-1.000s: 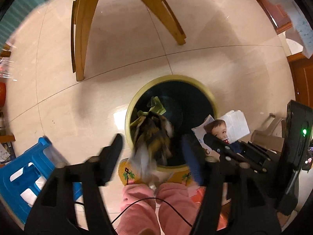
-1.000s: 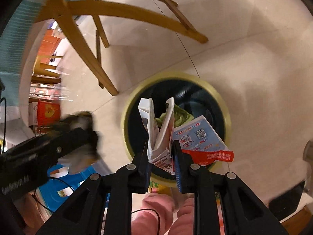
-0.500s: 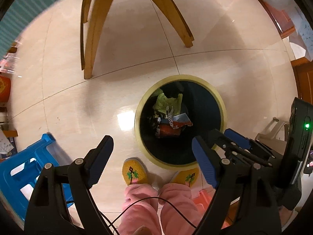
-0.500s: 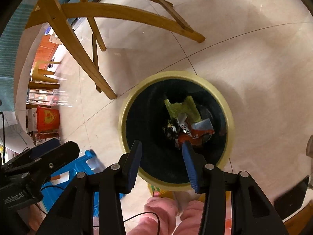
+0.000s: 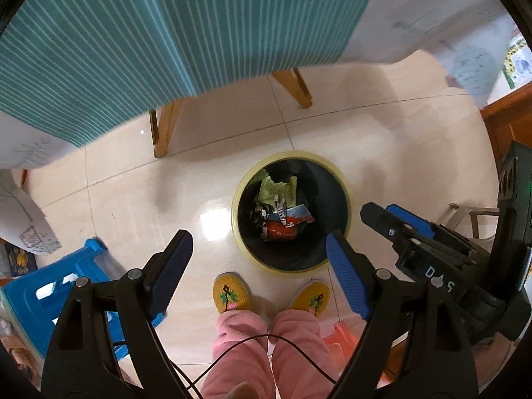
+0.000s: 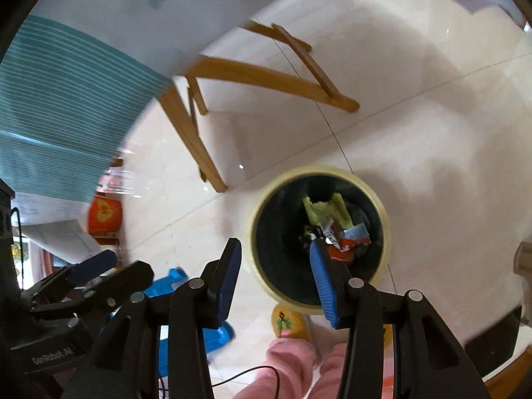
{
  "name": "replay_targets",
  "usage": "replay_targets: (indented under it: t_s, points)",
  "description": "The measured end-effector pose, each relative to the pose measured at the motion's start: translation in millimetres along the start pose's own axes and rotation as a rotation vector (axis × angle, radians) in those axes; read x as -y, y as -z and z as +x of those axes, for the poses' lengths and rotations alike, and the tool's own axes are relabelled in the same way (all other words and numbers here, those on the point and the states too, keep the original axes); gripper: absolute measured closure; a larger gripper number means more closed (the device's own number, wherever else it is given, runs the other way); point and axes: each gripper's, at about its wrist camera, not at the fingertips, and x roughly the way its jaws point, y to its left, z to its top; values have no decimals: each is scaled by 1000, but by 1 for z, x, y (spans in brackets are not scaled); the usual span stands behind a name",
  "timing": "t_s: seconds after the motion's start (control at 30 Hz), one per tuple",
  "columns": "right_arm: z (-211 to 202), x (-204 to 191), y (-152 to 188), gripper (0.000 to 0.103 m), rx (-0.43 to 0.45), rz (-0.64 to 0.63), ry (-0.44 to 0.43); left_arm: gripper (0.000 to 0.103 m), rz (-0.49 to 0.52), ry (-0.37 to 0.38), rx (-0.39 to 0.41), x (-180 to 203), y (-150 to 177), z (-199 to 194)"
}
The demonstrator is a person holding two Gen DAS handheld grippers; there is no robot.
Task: Collect trash
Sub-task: 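Move both tools back toward the table and the remaining trash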
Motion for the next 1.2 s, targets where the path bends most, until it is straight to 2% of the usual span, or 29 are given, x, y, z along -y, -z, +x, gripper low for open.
replay_targets:
  t_s: [0.3, 0.67, 0.87, 1.07, 1.2]
  points:
    - [-101, -40, -11, 59, 57, -5, -65, 23, 18, -7, 89, 7, -15, -117]
    - [-250, -117, -37, 59, 174, -162, -166, 23, -19, -41, 232, -2, -34, -274]
    - [-310, -154, -56, 59, 246, -250, -215, 24, -65, -79, 320, -22, -50, -347]
    - [-342, -189, -75, 59, 274, -341, -208, 24, -108, -115, 367, -49, -72, -400]
    - [-347, -212, -101, 59, 288, -368, -197, 24, -82, -130, 392, -77, -102, -425]
